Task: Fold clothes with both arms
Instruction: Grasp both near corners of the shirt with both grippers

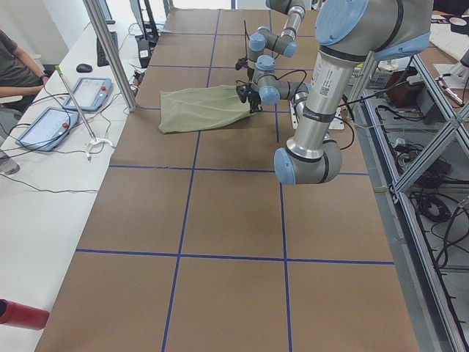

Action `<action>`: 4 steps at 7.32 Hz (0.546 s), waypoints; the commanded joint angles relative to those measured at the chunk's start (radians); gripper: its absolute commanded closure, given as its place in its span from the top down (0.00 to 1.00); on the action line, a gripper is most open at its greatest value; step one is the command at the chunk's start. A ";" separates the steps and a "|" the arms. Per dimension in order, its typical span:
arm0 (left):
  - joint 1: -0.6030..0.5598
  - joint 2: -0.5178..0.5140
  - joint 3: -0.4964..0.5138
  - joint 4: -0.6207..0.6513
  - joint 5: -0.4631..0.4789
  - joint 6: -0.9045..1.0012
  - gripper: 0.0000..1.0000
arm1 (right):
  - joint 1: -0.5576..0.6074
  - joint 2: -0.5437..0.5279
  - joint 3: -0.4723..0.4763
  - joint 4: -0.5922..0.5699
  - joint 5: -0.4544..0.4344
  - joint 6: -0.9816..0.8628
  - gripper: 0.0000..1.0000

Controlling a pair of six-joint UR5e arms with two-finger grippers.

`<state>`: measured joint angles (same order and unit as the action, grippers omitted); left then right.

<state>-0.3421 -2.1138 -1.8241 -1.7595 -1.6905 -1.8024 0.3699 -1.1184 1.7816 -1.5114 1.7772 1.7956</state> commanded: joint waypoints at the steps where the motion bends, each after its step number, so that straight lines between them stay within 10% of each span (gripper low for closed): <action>1: -0.002 0.002 0.000 0.000 0.000 0.000 0.00 | 0.000 0.002 0.002 0.000 0.002 -0.001 0.03; 4: 0.000 0.000 0.000 0.000 0.000 0.000 0.00 | 0.004 0.005 0.028 0.002 -0.005 0.030 0.00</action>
<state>-0.3424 -2.1132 -1.8239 -1.7595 -1.6905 -1.8014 0.3714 -1.1144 1.7969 -1.5100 1.7751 1.8042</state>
